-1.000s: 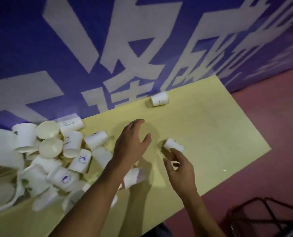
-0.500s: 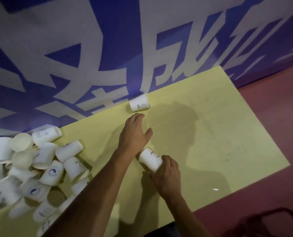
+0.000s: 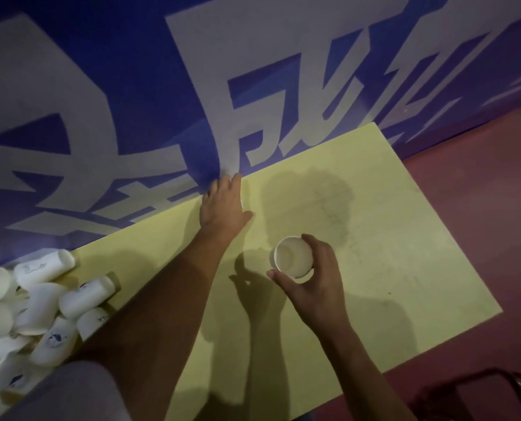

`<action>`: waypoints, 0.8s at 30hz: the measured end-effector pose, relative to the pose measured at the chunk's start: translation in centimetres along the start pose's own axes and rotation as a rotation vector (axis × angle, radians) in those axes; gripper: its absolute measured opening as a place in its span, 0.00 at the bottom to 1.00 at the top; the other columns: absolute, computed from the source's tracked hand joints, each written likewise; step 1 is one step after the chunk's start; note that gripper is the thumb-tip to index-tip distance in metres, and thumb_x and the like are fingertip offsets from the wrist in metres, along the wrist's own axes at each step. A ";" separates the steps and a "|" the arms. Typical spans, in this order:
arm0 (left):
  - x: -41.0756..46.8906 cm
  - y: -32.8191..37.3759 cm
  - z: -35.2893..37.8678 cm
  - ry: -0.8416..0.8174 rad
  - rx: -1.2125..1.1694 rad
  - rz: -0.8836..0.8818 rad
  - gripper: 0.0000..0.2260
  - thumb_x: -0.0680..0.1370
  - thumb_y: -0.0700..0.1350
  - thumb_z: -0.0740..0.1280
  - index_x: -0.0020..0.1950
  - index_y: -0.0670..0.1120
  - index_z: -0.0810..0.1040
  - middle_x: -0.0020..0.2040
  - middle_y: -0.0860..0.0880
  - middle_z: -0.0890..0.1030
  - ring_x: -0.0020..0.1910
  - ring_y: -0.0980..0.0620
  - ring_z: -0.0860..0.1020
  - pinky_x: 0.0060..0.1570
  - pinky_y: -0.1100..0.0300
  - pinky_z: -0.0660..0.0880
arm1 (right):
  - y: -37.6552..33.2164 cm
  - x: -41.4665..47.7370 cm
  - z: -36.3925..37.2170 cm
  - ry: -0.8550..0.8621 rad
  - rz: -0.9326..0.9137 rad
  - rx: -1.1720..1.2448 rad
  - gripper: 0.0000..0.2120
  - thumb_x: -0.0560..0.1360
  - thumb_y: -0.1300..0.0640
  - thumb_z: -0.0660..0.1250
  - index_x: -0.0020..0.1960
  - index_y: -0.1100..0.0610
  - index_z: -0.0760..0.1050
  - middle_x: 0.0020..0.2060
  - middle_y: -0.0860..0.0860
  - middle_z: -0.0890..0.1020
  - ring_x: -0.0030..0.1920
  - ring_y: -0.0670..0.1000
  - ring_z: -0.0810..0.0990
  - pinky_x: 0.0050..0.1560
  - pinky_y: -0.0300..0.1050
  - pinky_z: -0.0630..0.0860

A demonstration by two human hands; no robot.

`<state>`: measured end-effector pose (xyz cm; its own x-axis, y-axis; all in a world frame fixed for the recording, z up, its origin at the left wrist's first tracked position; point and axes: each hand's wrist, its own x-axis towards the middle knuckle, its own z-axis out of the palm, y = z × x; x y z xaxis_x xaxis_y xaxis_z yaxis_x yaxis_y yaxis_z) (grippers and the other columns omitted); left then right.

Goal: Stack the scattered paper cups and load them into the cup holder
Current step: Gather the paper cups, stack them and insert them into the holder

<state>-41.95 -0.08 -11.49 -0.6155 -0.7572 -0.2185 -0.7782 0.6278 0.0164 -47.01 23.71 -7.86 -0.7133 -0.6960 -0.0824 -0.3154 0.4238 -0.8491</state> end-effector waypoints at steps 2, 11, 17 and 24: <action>0.8 0.2 0.5 -0.010 0.053 0.010 0.38 0.75 0.62 0.72 0.78 0.49 0.59 0.76 0.45 0.67 0.70 0.44 0.71 0.67 0.51 0.72 | 0.0 0.9 -0.5 -0.012 0.005 -0.010 0.40 0.66 0.36 0.79 0.70 0.54 0.71 0.60 0.43 0.75 0.61 0.47 0.75 0.58 0.47 0.76; 0.1 -1.2 -0.2 -0.098 -0.023 0.007 0.41 0.74 0.66 0.71 0.79 0.48 0.59 0.76 0.46 0.69 0.74 0.43 0.70 0.69 0.50 0.72 | -0.5 1.1 -0.4 0.002 -0.002 -0.022 0.41 0.66 0.33 0.76 0.71 0.52 0.71 0.62 0.44 0.75 0.62 0.45 0.74 0.59 0.43 0.76; -10.2 -5.0 -5.3 0.079 -0.658 -0.176 0.42 0.67 0.63 0.79 0.76 0.52 0.67 0.72 0.51 0.73 0.67 0.50 0.74 0.63 0.53 0.76 | -4.1 0.2 1.1 0.013 -0.059 0.021 0.40 0.67 0.38 0.80 0.71 0.53 0.72 0.62 0.44 0.76 0.63 0.44 0.74 0.61 0.43 0.75; -23.6 -15.3 -6.3 0.359 -0.855 -0.285 0.34 0.67 0.52 0.82 0.70 0.48 0.74 0.62 0.56 0.77 0.61 0.54 0.75 0.58 0.58 0.74 | -12.2 -3.8 7.1 -0.133 -0.189 0.052 0.41 0.67 0.40 0.80 0.74 0.51 0.69 0.64 0.41 0.74 0.64 0.40 0.73 0.60 0.29 0.70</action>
<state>-16.29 7.06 -0.47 -0.2805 -0.9597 -0.0155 -0.6446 0.1764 0.7439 -36.03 17.08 -0.91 -0.5549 -0.8317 0.0159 -0.4010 0.2507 -0.8811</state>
